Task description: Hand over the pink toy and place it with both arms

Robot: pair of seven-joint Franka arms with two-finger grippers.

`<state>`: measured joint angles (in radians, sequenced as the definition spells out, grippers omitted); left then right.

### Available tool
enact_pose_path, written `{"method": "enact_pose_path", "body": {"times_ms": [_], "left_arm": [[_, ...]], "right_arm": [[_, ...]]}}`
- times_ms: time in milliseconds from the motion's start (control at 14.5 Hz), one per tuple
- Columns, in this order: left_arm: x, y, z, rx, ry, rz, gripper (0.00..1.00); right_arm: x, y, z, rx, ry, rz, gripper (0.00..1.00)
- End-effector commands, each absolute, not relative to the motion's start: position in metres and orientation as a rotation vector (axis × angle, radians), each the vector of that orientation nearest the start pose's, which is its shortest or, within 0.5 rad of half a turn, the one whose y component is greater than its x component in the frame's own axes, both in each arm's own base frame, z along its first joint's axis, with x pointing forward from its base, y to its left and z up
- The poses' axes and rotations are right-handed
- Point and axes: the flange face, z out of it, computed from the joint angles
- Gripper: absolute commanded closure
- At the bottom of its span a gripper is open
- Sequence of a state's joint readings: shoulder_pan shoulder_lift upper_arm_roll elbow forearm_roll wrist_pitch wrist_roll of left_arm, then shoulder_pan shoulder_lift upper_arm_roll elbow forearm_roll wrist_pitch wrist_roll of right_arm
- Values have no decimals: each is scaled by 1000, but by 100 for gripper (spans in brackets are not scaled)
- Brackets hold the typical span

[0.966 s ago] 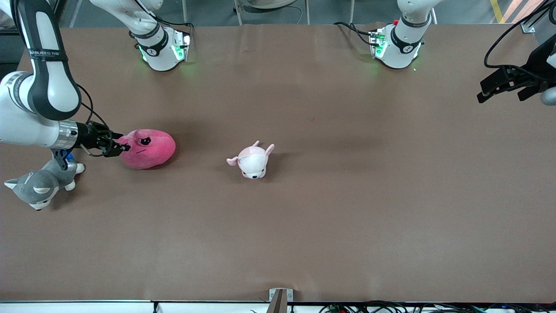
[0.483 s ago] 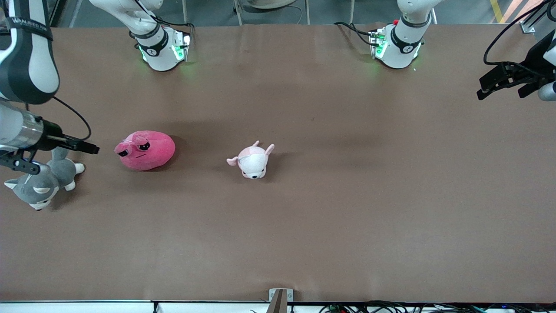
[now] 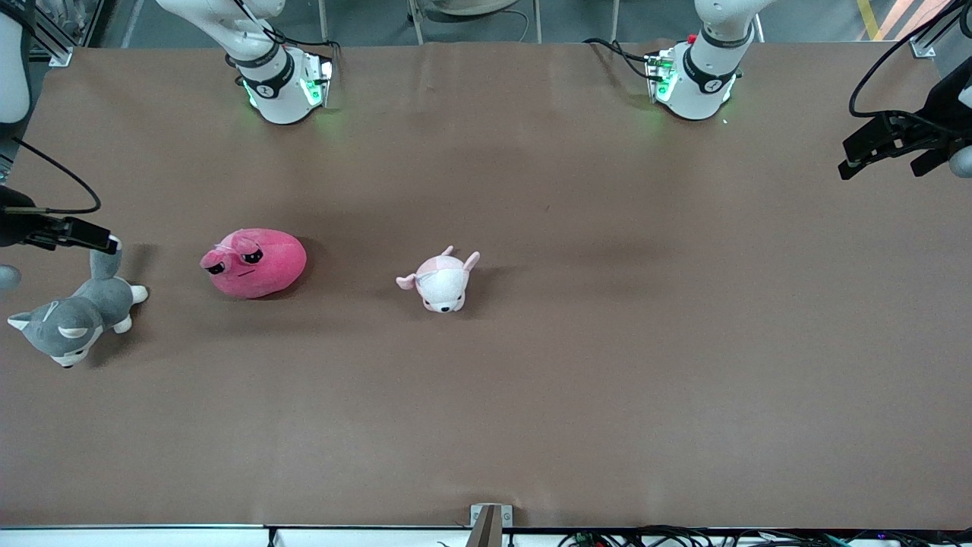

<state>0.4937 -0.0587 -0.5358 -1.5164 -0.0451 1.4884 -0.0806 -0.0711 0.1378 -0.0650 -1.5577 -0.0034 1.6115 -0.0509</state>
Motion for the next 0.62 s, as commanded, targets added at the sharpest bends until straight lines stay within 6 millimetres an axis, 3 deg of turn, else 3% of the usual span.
{"method": "enact_pose_path", "body": {"times_ms": [0, 552], "left_arm": [[533, -35, 671, -3175, -33, -45, 0], [533, -36, 671, -3178, -30, -45, 0]], "right_arm": [[596, -79, 576, -3162, 105, 84, 0], [594, -65, 577, -3144, 84, 173, 0]]}}
